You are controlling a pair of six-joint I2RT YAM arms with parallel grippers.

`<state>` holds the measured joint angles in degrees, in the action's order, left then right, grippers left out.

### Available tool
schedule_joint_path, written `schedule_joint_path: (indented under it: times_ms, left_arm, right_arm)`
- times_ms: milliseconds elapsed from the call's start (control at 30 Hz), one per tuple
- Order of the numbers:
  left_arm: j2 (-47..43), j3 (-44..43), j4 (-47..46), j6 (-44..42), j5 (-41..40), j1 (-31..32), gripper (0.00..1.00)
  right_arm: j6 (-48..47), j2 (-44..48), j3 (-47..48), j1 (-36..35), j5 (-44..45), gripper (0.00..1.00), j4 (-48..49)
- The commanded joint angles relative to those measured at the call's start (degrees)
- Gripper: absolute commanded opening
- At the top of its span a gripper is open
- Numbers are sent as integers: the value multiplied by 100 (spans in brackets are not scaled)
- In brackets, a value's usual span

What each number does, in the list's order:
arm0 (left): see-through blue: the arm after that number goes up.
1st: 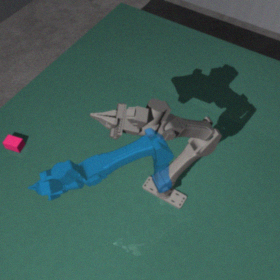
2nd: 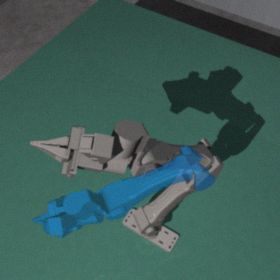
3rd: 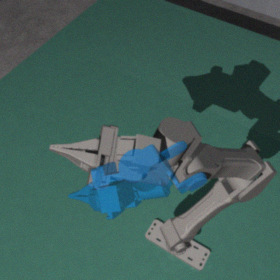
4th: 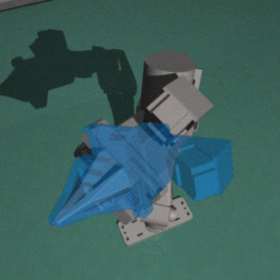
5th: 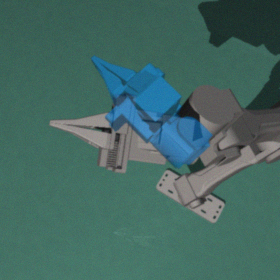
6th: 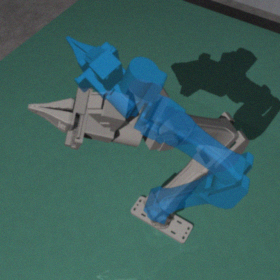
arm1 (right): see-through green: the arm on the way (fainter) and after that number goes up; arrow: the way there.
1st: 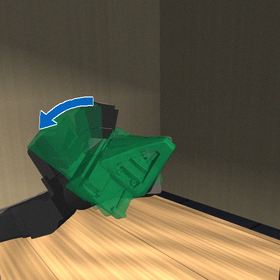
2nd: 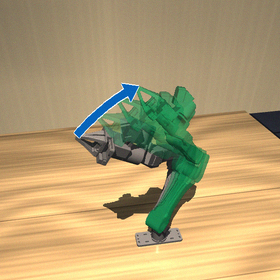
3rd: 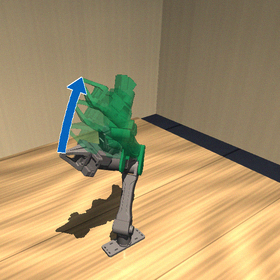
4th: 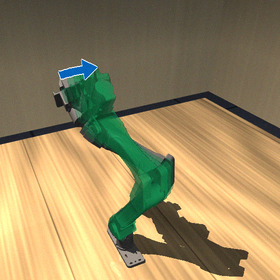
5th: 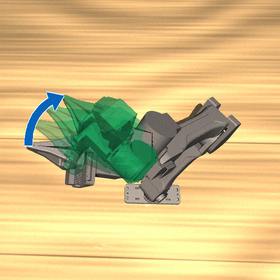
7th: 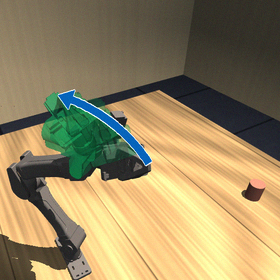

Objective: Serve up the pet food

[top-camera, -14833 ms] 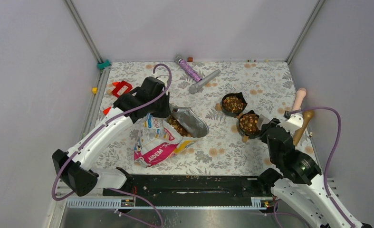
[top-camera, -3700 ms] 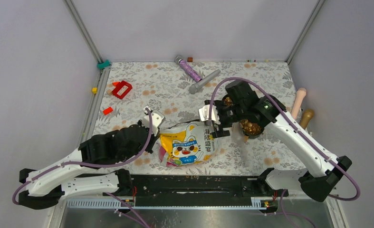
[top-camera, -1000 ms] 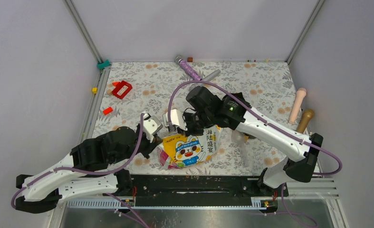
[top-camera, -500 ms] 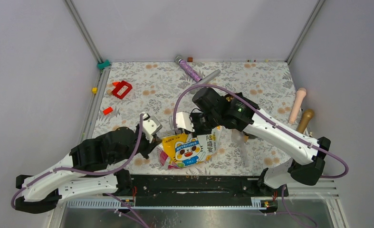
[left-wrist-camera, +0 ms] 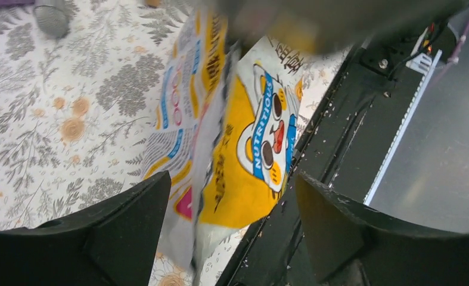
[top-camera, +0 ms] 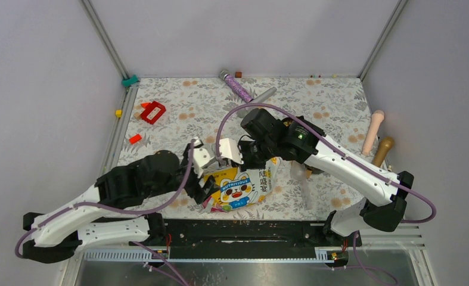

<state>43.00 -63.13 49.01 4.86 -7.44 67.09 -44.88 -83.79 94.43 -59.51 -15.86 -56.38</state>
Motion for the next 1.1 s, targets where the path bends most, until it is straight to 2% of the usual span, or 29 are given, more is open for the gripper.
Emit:
schedule_joint_path:
  times_ms: [0,67,133,233,267,367,467,567,633,700,733,767,800,900,933,967,1067]
  left_arm:
    - [607,-387,-346,-429,539,-6,78]
    - [773,-452,-379,-565,495,-4,77]
    - [866,-445,-439,-667,442,-8,71]
    - [882,-287,-590,-677,264,-5,53]
    - [877,-223,-609,-674,189,-11,50]
    - [790,-72,-586,-694,73,-7,49]
    - [577,73,-564,-755,347,-5,56]
    - [376,297,-580,-600,211,-8,55]
    - [277,477,-586,-512,157,-8,47]
    - [205,604,-586,-513,243,-4,34]
    - [200,631,-585,-506,272,-3,21]
    - [204,624,-579,-512,306,-7,3]
    - [208,588,-592,-509,309,-6,0]
    - [90,561,-716,-515,402,-11,0]
    - [13,590,-759,-534,443,-9,0]
    - [-61,624,-791,-542,464,-7,0]
    - [-257,717,-831,-547,514,-5,0]
  right_arm:
    - [327,162,319,18,-303,0,228]
    - [433,224,266,18,-365,0,340]
    - [515,291,207,16,-421,0,434]
    - [492,413,111,16,-603,0,444]
    - [508,452,91,13,-663,0,466]
    - [660,590,9,17,-662,0,642]
    - [864,735,-118,18,-507,0,934]
    - [981,867,-283,18,-479,0,1166]
    - [984,938,-370,18,-504,0,1250]
    - [957,967,-398,18,-496,0,1259]
    - [959,957,-393,18,-477,0,1256]
    - [954,954,-391,18,-465,0,1255]
    - [943,938,-395,14,-446,0,1254]
    - [780,898,-372,18,-375,0,1084]
    - [677,880,-346,18,-352,3,952]
    - [431,833,-328,18,-357,14,768]
    - [17,719,-244,18,-251,33,264]
